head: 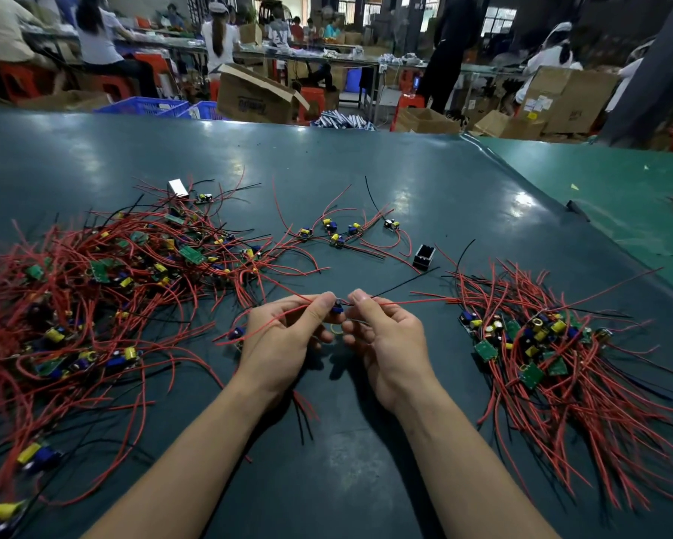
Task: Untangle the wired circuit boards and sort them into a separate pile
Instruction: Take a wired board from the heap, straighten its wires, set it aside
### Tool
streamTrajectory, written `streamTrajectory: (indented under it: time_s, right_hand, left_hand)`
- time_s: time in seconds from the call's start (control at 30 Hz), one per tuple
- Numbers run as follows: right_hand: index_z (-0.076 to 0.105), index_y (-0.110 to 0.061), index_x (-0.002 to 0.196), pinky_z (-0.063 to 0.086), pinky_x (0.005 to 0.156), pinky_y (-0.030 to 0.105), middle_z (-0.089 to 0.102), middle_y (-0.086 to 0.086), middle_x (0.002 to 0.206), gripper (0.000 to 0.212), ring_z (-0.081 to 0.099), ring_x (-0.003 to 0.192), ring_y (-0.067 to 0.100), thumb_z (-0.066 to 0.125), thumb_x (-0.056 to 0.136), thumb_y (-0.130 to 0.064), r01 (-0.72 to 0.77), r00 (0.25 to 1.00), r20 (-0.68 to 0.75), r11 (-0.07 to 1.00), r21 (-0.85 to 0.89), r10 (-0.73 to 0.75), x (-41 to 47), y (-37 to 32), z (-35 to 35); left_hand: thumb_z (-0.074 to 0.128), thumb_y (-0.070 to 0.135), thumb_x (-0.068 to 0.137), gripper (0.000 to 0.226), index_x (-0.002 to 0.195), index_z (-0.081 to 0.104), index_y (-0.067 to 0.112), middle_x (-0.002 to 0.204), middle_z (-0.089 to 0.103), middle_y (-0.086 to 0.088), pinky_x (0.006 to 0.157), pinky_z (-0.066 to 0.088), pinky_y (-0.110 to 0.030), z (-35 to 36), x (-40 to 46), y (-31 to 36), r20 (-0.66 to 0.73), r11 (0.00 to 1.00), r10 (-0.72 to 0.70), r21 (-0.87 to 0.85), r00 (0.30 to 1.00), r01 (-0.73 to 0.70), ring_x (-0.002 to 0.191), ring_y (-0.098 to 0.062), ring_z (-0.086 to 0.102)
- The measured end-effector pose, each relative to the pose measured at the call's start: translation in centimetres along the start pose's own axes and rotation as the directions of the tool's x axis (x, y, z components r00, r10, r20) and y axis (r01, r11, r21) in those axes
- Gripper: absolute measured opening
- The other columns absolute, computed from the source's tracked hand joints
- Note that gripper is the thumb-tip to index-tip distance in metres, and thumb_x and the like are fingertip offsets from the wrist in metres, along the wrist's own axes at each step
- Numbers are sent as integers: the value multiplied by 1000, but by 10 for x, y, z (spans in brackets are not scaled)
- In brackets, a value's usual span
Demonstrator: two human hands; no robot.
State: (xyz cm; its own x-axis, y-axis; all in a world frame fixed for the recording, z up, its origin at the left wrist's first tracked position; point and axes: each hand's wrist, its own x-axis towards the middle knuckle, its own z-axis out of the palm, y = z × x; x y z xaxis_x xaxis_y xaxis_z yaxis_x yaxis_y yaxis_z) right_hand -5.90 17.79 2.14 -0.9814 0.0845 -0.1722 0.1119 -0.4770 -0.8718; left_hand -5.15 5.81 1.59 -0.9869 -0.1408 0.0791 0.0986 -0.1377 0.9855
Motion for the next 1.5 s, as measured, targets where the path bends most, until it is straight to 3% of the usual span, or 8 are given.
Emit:
streamTrajectory:
  time_s: [0.27,0.5,0.67,1.0,1.13,1.27,1.33,1.5]
  right_hand:
    - [66,-2,76,47,40,20,56,5,57,24,52,42,10,69,89,-21,-19,999,-30,999,-47,17,-1,-1,0]
    - [66,-5,75,42,39,17,63,3,60,19,52,43,7,64,92,-12,-63,997,39,998,15,63,-2,-5,-1]
    - [67,-4,85,45,41,17,66,4,65,13,56,47,7,58,94,-7,-66,995,79,998,-6,66,-6,-4,-1]
    - [70,-5,81,43,39,19,67,1,64,14,54,47,6,65,93,-11,146,982,-101,983,-109,-157,-3,-6,-5]
    - [68,-8,75,42,37,18,67,-1,60,18,52,44,5,65,93,-9,201,952,-227,979,-34,-204,3,-12,-9]
    - [68,-7,78,41,38,19,66,-2,59,18,51,45,5,62,95,-11,248,930,-285,969,16,-234,6,-19,-15]
    - [67,-7,76,39,37,19,61,-2,56,24,48,43,6,58,98,-15,215,943,-273,974,68,-189,8,-19,-15]
    - [54,-11,68,26,33,17,44,-4,49,32,33,36,6,50,99,-17,90,988,-146,961,263,-53,10,-21,-13]
  left_hand:
    - [74,26,74,17,86,78,15,77,76,-3,51,48,-15,0,-3,1,57,996,84,-44,995,-82,58,-5,64]
    - [71,33,75,18,79,79,18,80,76,-7,47,46,-19,-1,-1,0,57,998,38,-53,998,-35,54,-9,60]
    - [69,37,77,24,74,73,13,74,74,-7,45,44,-19,-2,0,2,11,999,-5,-42,1000,5,52,-10,56]
    - [65,31,91,28,78,72,8,62,69,2,37,33,-16,-3,-2,4,-25,1000,-28,-5,999,28,44,-5,45]
    - [65,34,91,30,78,73,7,59,67,3,37,30,-16,-5,1,3,-80,995,-68,-80,994,62,44,-6,42]
    - [67,31,89,28,70,73,11,73,74,-7,47,36,-20,-5,2,2,-77,990,-53,-132,996,42,48,-6,45]
    - [68,31,87,28,68,73,12,74,74,-9,49,38,-24,-5,3,2,-87,985,-51,-172,995,36,48,-7,46]
    - [70,35,77,25,62,75,17,71,73,-12,47,38,-16,-5,5,4,-51,967,-52,-252,997,38,46,-7,45]
